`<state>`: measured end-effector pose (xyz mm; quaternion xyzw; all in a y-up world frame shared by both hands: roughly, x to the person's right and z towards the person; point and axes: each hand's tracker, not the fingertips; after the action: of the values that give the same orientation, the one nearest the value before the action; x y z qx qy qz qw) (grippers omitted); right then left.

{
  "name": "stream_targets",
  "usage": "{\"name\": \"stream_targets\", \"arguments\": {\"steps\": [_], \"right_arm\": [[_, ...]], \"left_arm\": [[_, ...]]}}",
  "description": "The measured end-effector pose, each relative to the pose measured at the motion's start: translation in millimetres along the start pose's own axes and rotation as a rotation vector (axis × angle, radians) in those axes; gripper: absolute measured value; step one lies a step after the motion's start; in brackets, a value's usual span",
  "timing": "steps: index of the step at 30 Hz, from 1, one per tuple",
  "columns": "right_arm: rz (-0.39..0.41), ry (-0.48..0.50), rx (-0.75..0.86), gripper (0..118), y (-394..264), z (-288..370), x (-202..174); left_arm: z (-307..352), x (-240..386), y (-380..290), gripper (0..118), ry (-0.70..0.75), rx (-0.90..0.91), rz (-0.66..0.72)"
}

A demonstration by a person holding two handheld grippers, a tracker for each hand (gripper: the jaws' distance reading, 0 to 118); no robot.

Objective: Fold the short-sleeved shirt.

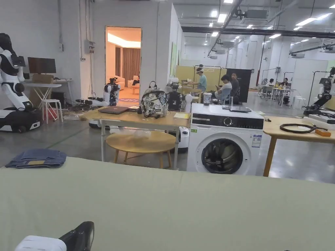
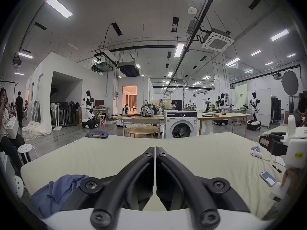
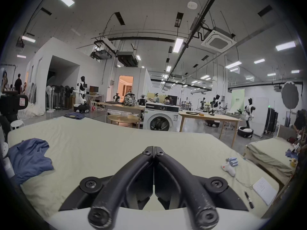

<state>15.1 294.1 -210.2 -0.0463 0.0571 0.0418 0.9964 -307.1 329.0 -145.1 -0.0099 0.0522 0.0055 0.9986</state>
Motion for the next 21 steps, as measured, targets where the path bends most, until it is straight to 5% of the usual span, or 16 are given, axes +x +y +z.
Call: {"name": "stream_targets", "arguments": {"steps": [8,13,16,19,21], "right_arm": [[0.008,-0.047,0.025,0,-2,6,3],[-0.134,0.033,0.050,0,0,17,12],[-0.132,-0.006,0.009,0,4,15,15],[-0.075,-0.076,0.056,19,0,17,12],[-0.070,0.001,0.056,20,1,19,12]], "left_arm": [[7,-8,-3,0,-0.043,0.022,0.015],[5,-2,-3,0,-0.042,0.004,0.008],[8,-1,-3,0,-0.054,0.024,-0.008],[14,4,-3,0,-0.056,0.068,-0.063],[15,8,-2,0,-0.036,0.079,-0.074]]}}
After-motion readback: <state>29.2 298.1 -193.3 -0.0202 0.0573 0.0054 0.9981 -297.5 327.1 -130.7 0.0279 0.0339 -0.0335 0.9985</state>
